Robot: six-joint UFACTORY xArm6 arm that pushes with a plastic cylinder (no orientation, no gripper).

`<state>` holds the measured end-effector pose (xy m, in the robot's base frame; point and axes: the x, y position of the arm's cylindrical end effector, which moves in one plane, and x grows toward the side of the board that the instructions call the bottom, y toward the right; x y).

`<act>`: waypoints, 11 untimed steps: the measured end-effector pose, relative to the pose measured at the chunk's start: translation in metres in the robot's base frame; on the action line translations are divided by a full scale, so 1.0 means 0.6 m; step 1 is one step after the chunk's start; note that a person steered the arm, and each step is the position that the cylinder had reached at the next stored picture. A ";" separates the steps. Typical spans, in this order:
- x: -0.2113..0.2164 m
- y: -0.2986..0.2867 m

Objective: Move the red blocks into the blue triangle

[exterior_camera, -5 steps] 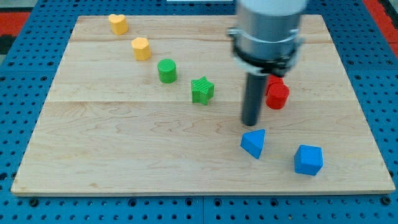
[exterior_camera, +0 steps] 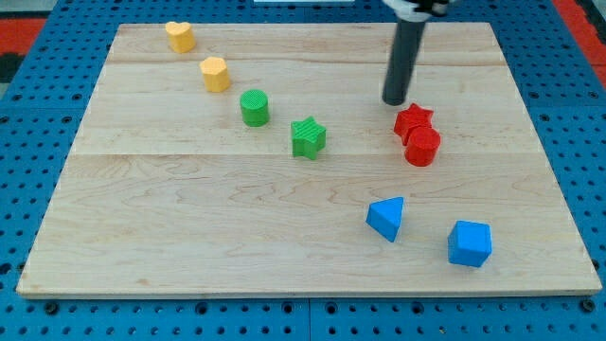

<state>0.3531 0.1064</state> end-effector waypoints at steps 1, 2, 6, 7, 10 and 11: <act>0.062 0.039; 0.050 0.005; 0.075 0.062; 0.090 0.067; 0.042 0.138; 0.043 0.172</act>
<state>0.3791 0.2097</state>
